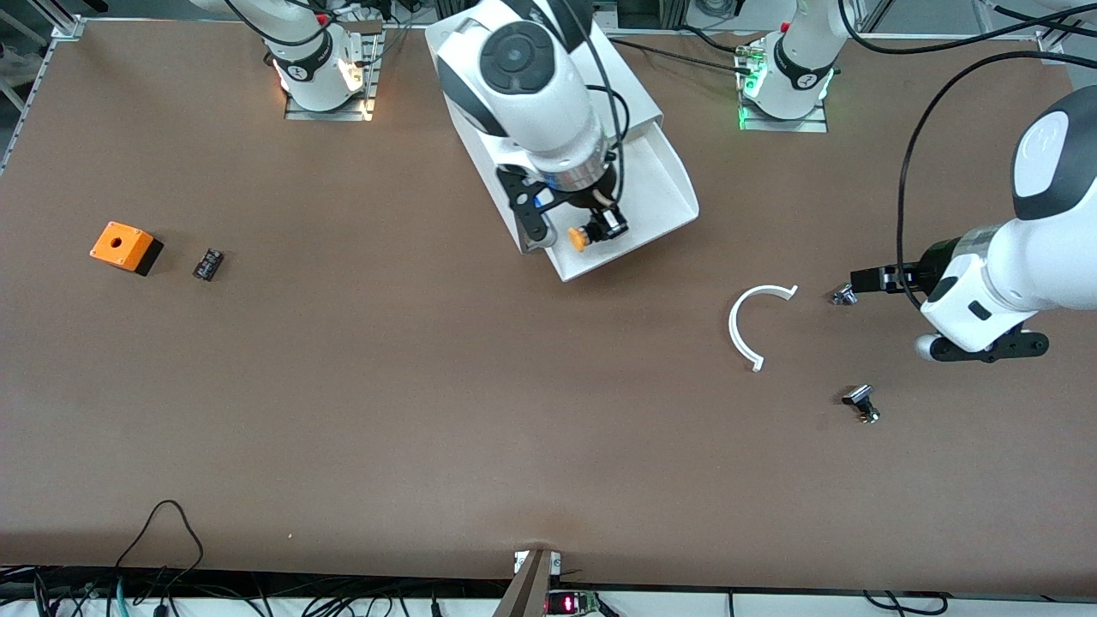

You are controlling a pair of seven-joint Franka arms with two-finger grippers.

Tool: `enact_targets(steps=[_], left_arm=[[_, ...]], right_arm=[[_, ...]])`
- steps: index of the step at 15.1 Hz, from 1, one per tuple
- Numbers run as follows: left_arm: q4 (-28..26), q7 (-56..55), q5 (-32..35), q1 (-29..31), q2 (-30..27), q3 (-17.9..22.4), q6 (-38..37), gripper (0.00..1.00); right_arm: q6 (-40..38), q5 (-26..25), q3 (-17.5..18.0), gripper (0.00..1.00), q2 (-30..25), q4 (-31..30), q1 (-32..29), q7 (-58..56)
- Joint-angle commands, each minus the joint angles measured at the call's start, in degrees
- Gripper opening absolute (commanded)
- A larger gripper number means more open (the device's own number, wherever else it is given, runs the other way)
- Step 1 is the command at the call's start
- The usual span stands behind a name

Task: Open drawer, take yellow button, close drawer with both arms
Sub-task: 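Lift the yellow button out of the drawer with the right gripper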

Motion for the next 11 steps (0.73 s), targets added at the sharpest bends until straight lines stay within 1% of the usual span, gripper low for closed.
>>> enact_targets(steps=[1,2,4,5,6,7,8,9,11], left_arm=[[-0.8,-11.3,-1.4,-1.6,0.2,-1.2,0.8,1.00],[-2.4,-13.2,-1.3,-1.8,-0.6,-2.0,2.9,1.00],[-7.7,-18.9,-0.7,-3.0,-3.4,-4.0,7.8,1.00],[-11.5,-21.7,-0.2,-3.8,-5.1,-4.6,11.5,1.00],[-15.7,-22.2,0.1,-4.2,-7.0,-4.7,16.4,1.00],[-20.9,-21.8,-0.1,-3.6,-9.0,-4.9,22.5,1.00],[-25.1,-19.7,-0.9,-3.0,-10.6,-5.3,28.2,1.00],[-26.7,-15.8,-0.9,-2.9,-11.0,-5.3,30.8,1.00],[-27.3,-14.6,-1.0,-3.4,-10.6,-6.7,32.1,1.00]], right_arm=[[-6.2,-0.2,0.1,0.00,-2.9,-0.5,-4.2,-13.2],[-9.1,-0.2,0.1,0.00,-3.0,-0.5,-6.0,-18.2],[-14.4,-0.2,0.1,0.00,-4.4,-0.7,-9.8,-28.6],[-16.4,-0.3,0.0,0.00,-5.0,-1.1,-11.7,-33.8],[-18.2,-0.5,-0.7,0.00,-5.1,-1.2,-13.3,-39.0],[-19.8,-0.8,-2.3,0.00,-5.7,-1.5,-14.4,-44.2],[-20.8,-1.0,-4.4,0.00,-6.1,-2.6,-14.7,-50.2],[-21.0,-1.2,-7.2,0.00,-6.9,-4.5,-14.7,-55.7],[-19.3,-1.2,-12.3,0.00,-9.6,-10.6,-14.7,-66.5]])
